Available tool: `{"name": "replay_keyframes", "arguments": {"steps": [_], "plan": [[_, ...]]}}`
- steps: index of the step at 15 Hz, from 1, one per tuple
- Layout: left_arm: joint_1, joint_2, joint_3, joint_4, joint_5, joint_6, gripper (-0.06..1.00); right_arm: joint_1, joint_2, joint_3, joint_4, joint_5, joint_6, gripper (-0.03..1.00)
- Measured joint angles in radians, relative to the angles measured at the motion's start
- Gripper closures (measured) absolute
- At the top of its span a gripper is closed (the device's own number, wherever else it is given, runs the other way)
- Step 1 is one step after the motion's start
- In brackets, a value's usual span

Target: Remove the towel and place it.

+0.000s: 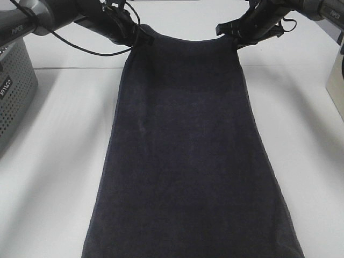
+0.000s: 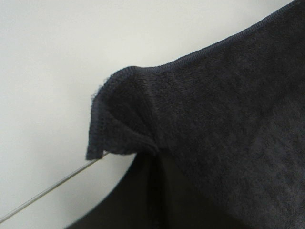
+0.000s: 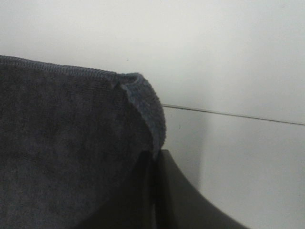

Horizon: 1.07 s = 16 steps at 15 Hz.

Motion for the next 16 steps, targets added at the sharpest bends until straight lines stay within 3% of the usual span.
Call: {"name": "replay_keyframes", "arguments": {"steps": [13, 16], "plan": [[0.000, 0.079, 0.000, 0.008, -0.124, 0.009, 0.93, 0.000, 0.097, 0.000, 0.041, -0.064, 0.006, 0.96], [-0.001, 0.079, 0.000, 0.008, -0.122, 0.009, 0.89, 0.000, 0.097, 0.000, 0.054, -0.071, 0.006, 0.92]]}}
